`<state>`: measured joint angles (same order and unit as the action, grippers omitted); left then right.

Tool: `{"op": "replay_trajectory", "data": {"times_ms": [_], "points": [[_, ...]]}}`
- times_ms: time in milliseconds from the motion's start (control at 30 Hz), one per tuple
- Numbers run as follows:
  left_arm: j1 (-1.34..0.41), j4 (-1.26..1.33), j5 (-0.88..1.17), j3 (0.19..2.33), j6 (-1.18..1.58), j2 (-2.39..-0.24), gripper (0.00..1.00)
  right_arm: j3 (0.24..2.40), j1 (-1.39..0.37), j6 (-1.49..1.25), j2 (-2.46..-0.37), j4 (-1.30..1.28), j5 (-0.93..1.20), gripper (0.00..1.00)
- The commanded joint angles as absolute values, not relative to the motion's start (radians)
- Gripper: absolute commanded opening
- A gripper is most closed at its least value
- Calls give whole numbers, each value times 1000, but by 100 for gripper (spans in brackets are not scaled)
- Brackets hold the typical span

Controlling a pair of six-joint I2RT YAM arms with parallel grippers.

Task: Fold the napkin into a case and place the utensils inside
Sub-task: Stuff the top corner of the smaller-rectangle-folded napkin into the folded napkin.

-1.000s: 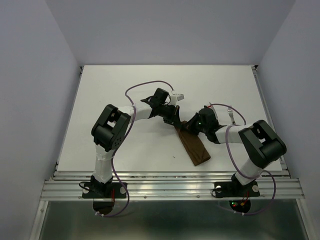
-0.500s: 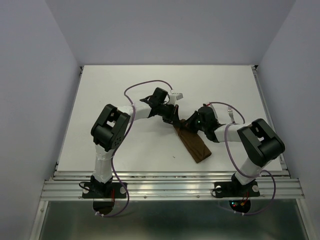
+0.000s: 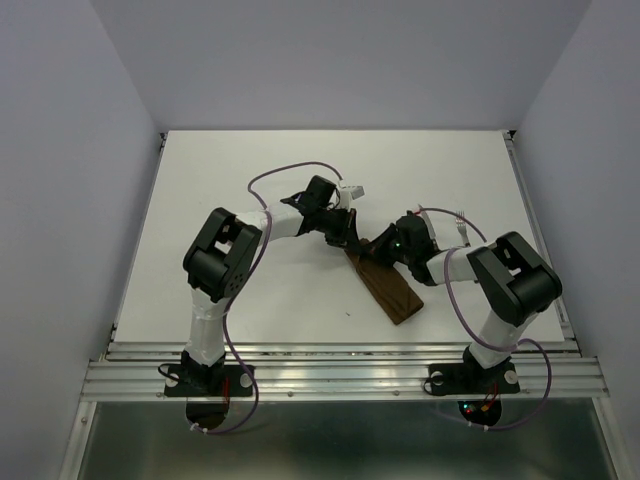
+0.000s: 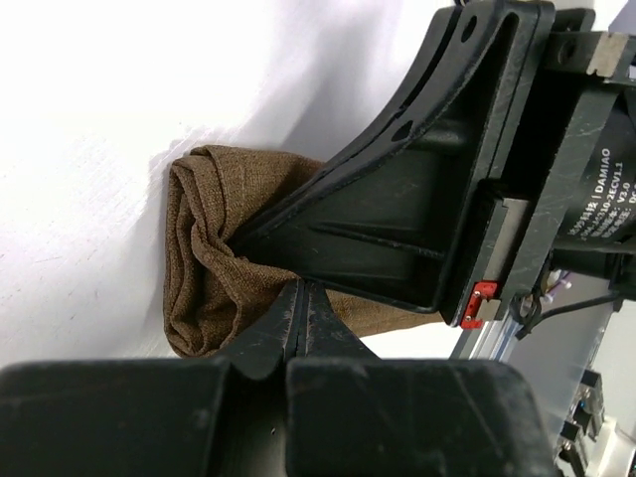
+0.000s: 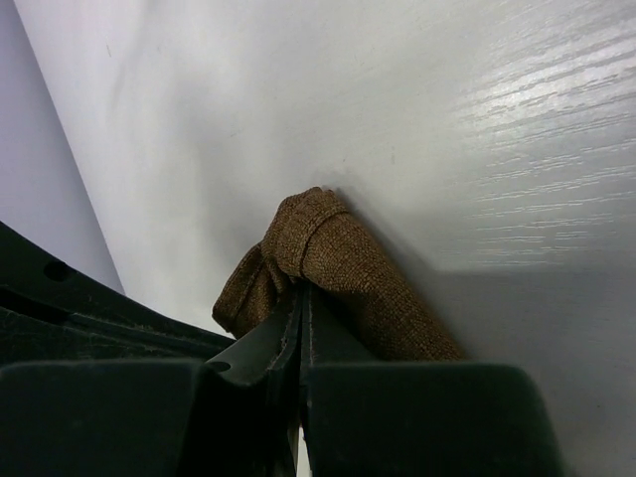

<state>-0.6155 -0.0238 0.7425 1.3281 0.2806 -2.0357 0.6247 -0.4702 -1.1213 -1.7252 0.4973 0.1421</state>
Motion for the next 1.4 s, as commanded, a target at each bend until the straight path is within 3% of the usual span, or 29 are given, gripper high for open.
{"op": "replay_trajectory", "data": {"times_ms": [0,533,667,700,933,1367], "points": [[-624,26,736,1365,337,-2040,0,604,-469,-1160,-1753,491,117,1],[-623,-31,597,1327,446,-1994,0,600,-469,-1227,-1646,357,28,1],[-623,-44,607,1315,431,-1957,16,603,-469,-1204,-1597,339,9,1],[-623,-51,607,1315,430,-1951,24,609,-469,-1197,-1594,322,14,1],[-621,-74,609,1331,417,-1893,30,626,-469,-1163,-1554,285,5,1],[-611,-132,538,1316,402,-1868,24,676,-469,-1088,-1572,285,71,1]]}}
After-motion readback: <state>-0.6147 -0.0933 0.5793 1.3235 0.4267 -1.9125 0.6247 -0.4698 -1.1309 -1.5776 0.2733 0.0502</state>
